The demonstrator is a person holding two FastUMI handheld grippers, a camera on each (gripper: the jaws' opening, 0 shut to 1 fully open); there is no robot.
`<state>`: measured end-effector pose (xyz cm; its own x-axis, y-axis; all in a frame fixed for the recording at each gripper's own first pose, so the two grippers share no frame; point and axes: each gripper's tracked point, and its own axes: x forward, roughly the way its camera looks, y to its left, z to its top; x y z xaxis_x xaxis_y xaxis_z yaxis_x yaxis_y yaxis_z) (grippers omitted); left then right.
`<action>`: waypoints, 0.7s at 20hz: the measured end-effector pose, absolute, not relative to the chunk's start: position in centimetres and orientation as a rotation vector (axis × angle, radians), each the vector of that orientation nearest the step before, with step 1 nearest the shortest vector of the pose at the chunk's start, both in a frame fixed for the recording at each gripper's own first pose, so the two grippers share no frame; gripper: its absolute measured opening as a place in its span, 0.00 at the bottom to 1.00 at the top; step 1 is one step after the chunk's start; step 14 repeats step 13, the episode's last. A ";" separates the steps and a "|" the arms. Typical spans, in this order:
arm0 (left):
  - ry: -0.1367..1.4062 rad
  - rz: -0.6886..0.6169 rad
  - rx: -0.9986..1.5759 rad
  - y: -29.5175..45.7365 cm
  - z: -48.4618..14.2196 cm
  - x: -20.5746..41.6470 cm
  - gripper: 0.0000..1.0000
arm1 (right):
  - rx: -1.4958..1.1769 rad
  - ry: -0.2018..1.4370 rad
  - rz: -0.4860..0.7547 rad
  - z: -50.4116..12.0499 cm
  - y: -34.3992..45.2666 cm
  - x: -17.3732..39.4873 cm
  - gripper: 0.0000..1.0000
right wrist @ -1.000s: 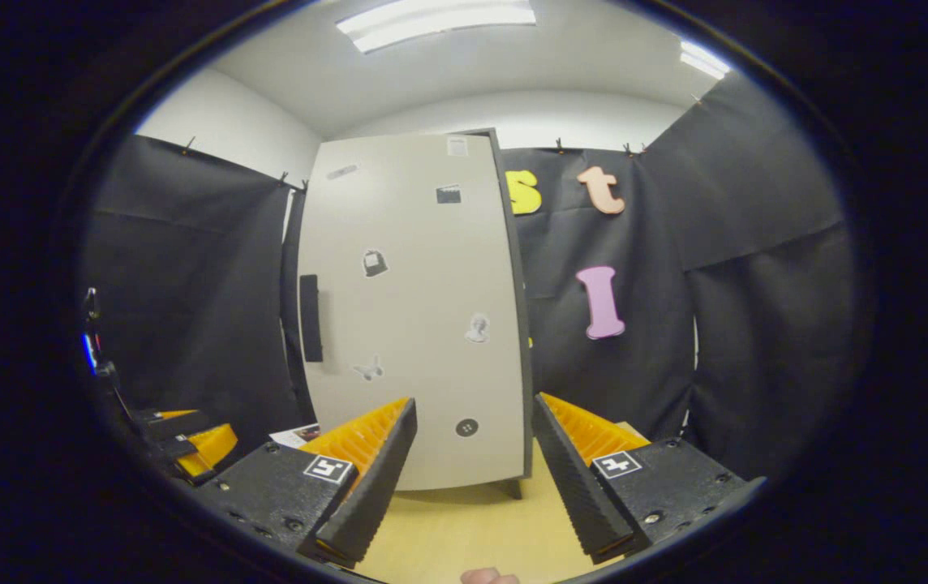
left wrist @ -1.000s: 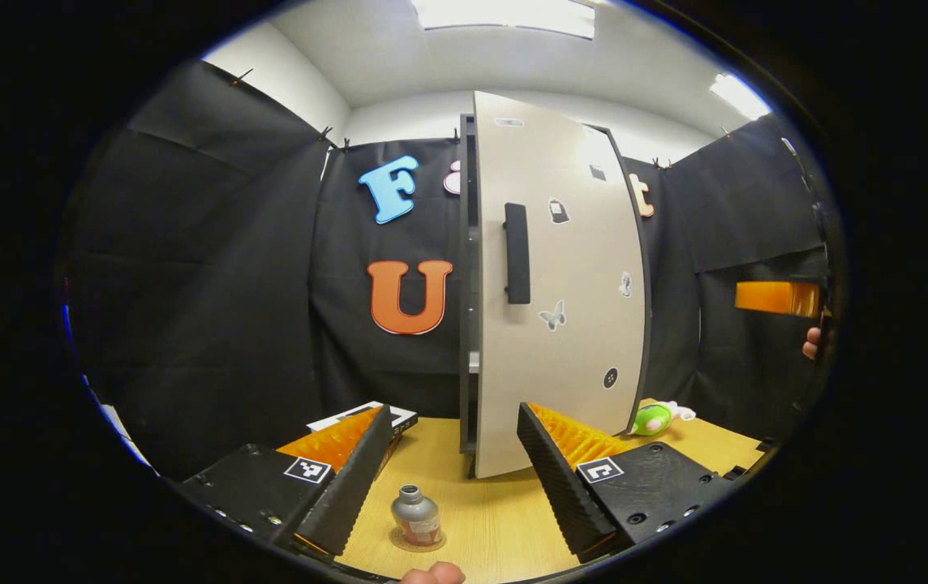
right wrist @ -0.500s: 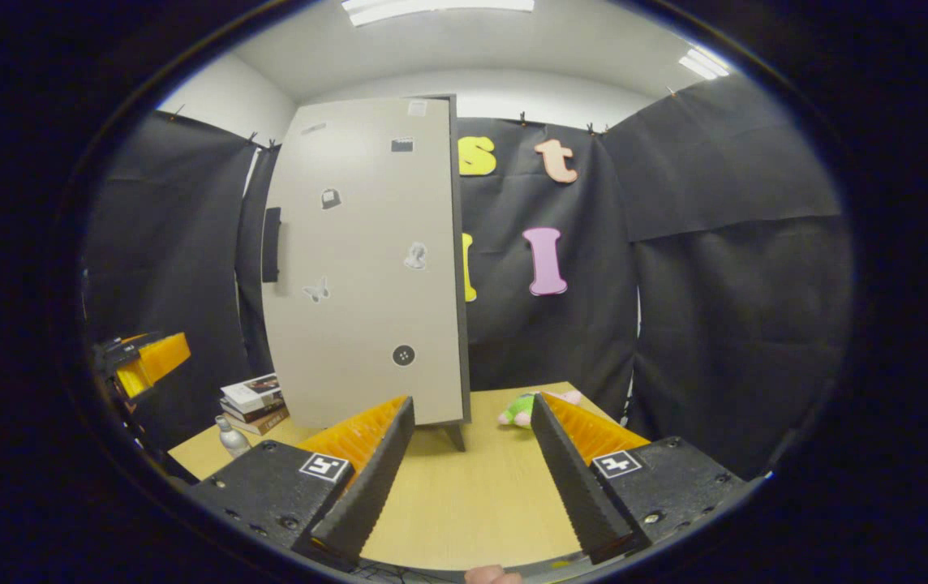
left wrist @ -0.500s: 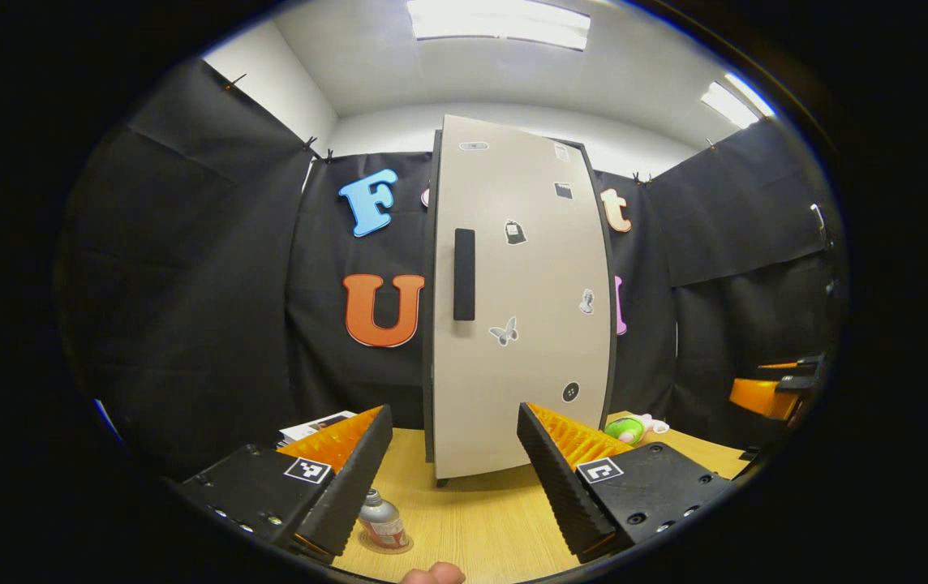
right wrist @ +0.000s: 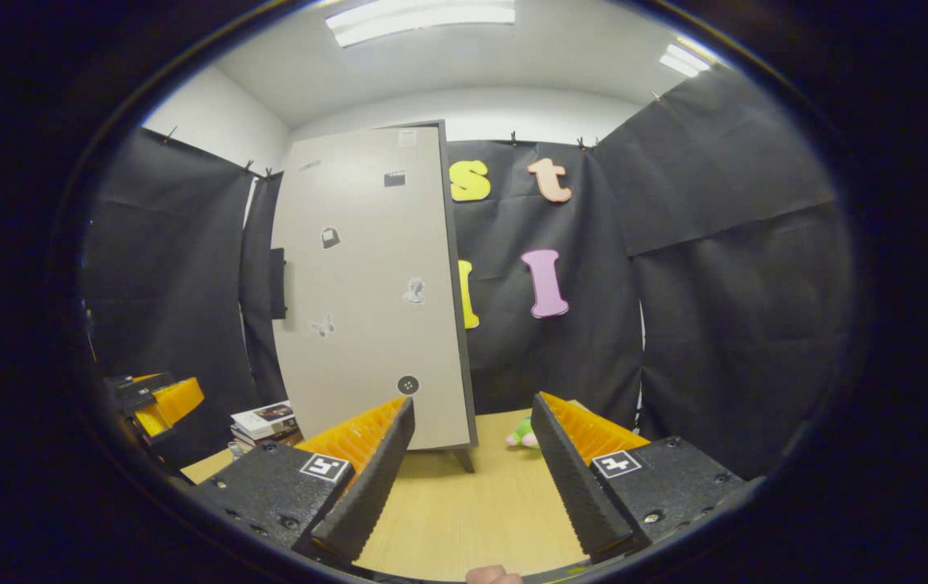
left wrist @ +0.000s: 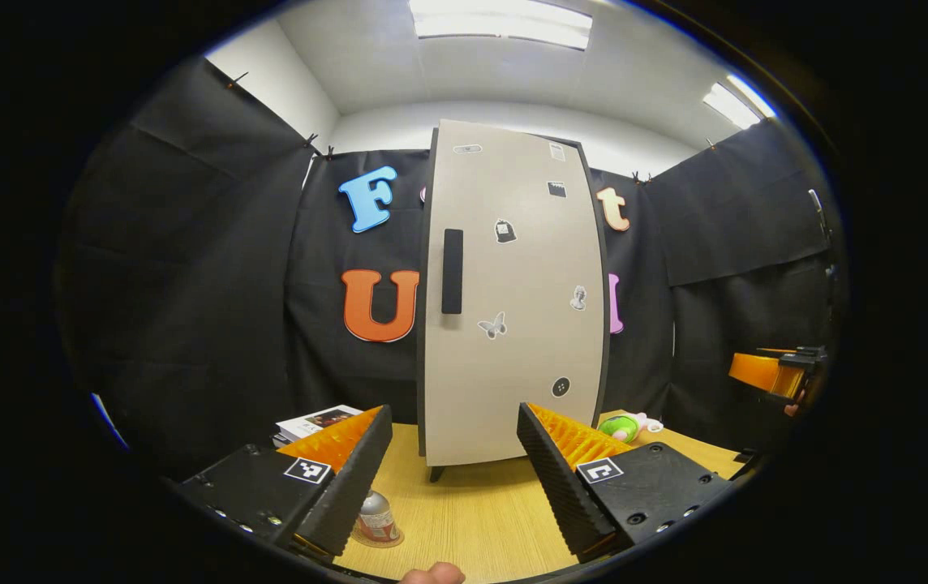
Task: Open the cabinet door with the right hand, grasp the bottle in the cabinet with the left hand and place it on the coaster, then close the cabinet door with the right hand.
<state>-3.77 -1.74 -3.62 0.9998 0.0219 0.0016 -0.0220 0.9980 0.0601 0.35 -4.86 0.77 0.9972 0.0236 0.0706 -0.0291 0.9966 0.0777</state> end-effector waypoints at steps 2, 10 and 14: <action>0.001 0.029 0.060 -1.5 -3.8 -3.7 0.94 | 0.079 -0.070 0.031 0.8 -4.7 0.3 0.94; -0.001 0.032 0.069 -1.1 -3.7 -3.3 0.94 | 0.075 -0.069 0.048 1.0 -3.9 0.5 0.94; 0.000 0.032 0.068 -1.0 -3.9 -3.1 0.94 | 0.076 -0.071 0.050 1.2 -3.7 0.6 0.94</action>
